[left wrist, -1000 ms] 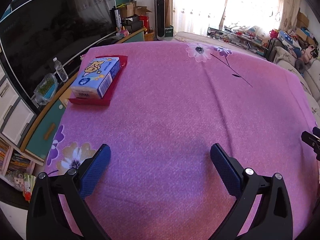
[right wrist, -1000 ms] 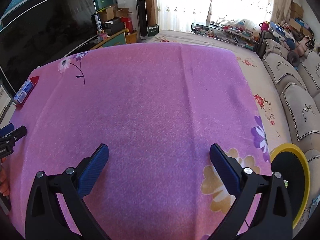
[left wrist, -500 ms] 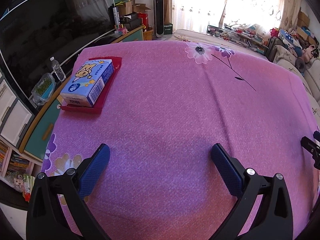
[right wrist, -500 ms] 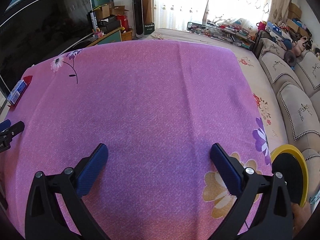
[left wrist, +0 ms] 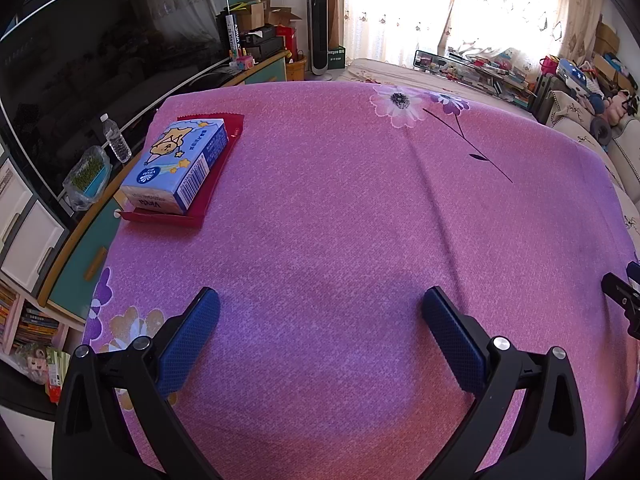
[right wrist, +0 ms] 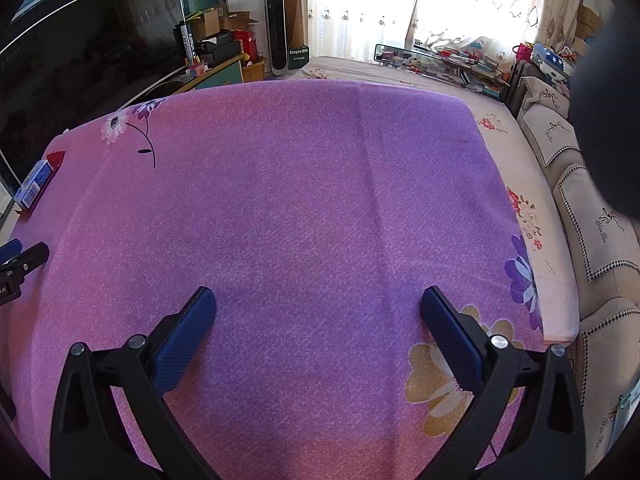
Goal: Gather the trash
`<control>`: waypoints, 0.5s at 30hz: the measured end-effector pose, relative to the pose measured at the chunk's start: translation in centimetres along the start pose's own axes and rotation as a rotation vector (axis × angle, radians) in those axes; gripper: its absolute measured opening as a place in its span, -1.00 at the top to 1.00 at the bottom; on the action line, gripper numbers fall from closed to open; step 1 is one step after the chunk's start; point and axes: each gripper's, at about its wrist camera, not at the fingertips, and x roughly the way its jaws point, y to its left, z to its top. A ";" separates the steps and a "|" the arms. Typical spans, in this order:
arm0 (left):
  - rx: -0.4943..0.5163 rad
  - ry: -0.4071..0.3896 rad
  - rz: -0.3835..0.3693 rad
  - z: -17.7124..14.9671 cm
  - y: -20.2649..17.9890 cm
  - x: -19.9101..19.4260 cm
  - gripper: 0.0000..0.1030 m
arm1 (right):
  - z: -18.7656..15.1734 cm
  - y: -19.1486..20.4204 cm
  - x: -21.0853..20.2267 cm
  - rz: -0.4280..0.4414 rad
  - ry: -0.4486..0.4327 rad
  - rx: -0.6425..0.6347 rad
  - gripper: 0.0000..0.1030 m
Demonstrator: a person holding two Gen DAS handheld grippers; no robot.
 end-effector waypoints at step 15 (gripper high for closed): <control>0.000 -0.001 0.000 0.0 -0.1 -0.1 -0.94 | 0.0 0.1 0.1 0.000 0.000 0.000 -0.90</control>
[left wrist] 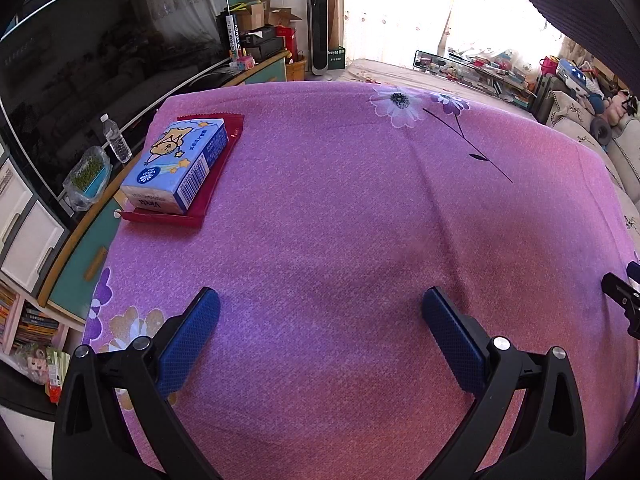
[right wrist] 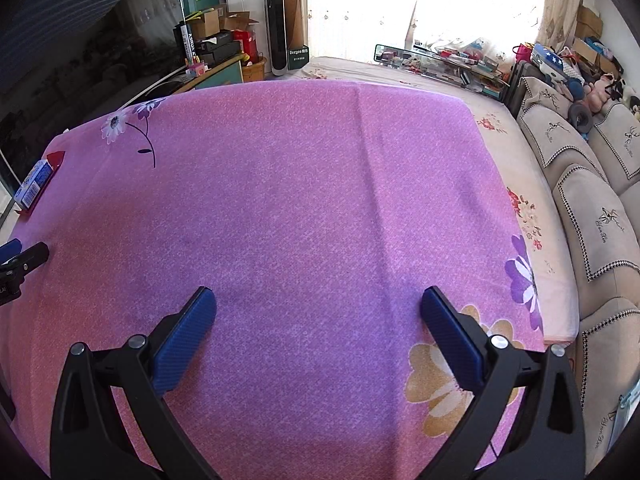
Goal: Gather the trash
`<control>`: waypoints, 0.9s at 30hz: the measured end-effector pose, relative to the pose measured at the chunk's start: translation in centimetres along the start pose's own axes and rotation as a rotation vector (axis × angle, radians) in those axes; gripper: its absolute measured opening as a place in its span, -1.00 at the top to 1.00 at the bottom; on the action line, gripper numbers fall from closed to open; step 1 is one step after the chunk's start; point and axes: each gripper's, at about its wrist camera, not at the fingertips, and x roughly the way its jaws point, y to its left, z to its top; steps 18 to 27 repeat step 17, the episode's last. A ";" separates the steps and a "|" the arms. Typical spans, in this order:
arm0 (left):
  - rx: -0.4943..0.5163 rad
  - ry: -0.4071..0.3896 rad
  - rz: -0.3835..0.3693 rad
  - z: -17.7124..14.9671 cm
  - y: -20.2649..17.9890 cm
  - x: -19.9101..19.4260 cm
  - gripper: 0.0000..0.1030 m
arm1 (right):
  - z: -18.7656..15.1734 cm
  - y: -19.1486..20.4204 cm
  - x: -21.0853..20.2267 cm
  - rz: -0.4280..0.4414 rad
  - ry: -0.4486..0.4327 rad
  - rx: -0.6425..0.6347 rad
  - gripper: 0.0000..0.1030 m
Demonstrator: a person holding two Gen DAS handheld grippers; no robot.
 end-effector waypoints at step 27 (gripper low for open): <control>0.000 0.000 0.000 -0.1 0.0 0.0 -0.94 | -0.1 0.0 -0.1 0.005 0.000 -0.008 -0.90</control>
